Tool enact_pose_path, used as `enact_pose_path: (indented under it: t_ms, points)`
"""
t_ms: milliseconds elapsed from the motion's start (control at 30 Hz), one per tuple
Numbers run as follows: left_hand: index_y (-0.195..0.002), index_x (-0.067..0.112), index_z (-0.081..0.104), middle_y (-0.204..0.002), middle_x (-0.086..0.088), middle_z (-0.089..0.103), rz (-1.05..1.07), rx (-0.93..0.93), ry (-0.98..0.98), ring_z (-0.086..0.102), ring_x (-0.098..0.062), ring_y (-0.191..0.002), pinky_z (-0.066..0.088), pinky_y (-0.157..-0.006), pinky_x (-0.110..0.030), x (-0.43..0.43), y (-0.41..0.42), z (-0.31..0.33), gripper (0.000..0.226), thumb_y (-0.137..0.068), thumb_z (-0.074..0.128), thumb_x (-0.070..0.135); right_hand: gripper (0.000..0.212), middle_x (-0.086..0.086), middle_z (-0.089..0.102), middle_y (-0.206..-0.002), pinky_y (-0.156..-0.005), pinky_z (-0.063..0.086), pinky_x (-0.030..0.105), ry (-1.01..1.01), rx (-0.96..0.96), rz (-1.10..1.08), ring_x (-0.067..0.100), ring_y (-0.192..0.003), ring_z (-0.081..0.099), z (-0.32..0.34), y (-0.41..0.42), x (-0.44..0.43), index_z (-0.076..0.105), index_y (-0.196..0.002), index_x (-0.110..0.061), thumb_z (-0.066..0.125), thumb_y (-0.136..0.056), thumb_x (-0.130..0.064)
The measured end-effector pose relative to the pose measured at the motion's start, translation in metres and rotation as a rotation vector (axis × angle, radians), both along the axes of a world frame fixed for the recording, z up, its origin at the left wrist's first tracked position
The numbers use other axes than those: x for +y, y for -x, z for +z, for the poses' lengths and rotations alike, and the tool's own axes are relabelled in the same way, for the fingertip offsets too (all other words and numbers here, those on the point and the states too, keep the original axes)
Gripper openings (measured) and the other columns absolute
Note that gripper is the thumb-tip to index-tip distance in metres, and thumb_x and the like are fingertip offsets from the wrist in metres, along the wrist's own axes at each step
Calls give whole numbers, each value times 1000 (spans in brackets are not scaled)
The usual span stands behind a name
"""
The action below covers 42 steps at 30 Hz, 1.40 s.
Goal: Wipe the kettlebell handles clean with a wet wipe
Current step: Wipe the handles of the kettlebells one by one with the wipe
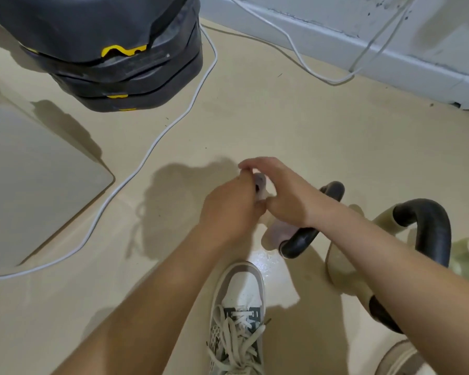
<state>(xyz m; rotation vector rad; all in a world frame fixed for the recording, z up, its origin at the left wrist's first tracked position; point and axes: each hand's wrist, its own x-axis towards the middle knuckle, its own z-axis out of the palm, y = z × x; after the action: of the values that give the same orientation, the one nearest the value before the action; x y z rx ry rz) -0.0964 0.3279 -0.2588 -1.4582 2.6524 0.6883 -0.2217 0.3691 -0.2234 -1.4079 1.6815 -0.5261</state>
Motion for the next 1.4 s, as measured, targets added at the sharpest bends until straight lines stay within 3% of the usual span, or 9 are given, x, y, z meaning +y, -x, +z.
enact_pose_path:
  t_ms: [233, 367, 500, 733, 833, 967, 1100, 1200, 1400]
  points:
    - [-85, 21, 57, -76, 6, 61, 258, 488, -258, 55, -10, -70, 42, -62, -23, 32, -56, 11, 20, -79, 73, 32, 49, -4, 61, -97, -97, 40, 48, 325, 920, 620, 19, -91, 61, -20, -22, -8, 61, -110, -24, 73, -62, -24]
    - [-68, 24, 53, -66, 7, 58, 405, 409, -230, 54, -9, -69, 39, -57, -27, 58, -74, 6, 19, -76, 70, 22, 25, 3, 59, -67, -64, 43, 36, 533, 849, 737, 25, -62, 58, -22, -58, 0, 59, -71, -16, 34, -70, -12]
    - [-71, 30, 51, -68, 10, 56, 384, 451, -277, 53, 0, -75, 39, -59, -16, 64, -78, 6, 22, -82, 68, 21, 14, -7, 55, -66, -55, 32, 28, 303, 784, 887, 20, -64, 60, -15, -59, -21, 47, -69, -28, 56, -76, -20]
    - [-68, 9, 54, -62, -5, 55, 362, 469, -143, 50, -21, -62, 42, -60, -41, 32, -60, 11, 42, -95, 43, 40, 33, -8, 42, -60, -53, 42, 33, 309, 566, 526, 20, -58, 40, -25, -30, -30, 38, -54, -29, 68, -56, -14]
    - [-84, 11, 71, -93, 3, 67, 317, 484, 97, 55, -16, -88, 41, -75, -24, 31, -64, 7, 35, -96, 46, 33, 32, 10, 53, -100, -74, 51, 43, 269, 385, 236, 31, -88, 49, -37, -27, -20, 65, -91, -14, 72, -61, -7]
    - [-97, 11, 74, -95, -3, 65, 83, 477, 341, 52, -20, -88, 41, -69, -23, 47, -75, 2, 22, -84, 58, 19, 78, 5, 43, -129, -83, 37, 3, -31, 60, -209, 16, -116, 47, -32, -25, 0, 38, -143, -20, 65, -73, 4]
    - [-105, 10, 73, -84, -8, 60, -69, 338, 394, 53, -27, -73, 46, -54, -33, 55, -86, 4, 35, -71, 71, 3, 75, 1, 54, -130, -92, 54, 36, -170, -348, -563, 20, -113, 62, -14, -33, 24, 33, -147, -27, 56, -84, 6]
    - [-112, 10, 69, -84, -6, 58, -135, 232, 315, 52, -27, -70, 44, -54, -35, 60, -88, 19, 43, -70, 60, 9, 65, 13, 70, -107, -88, 56, 34, -194, -583, -737, 21, -94, 70, -1, -39, 28, 37, -143, -21, 56, -88, 8]
    - [-109, 13, 70, -87, -3, 65, -53, 314, 264, 58, -24, -69, 50, -46, -34, 61, -78, 28, 31, -79, 61, 11, 40, 4, 66, -85, -79, 55, 38, -158, -70, -631, 22, -79, 65, 6, -30, 14, 56, -128, -19, 53, -89, -11]
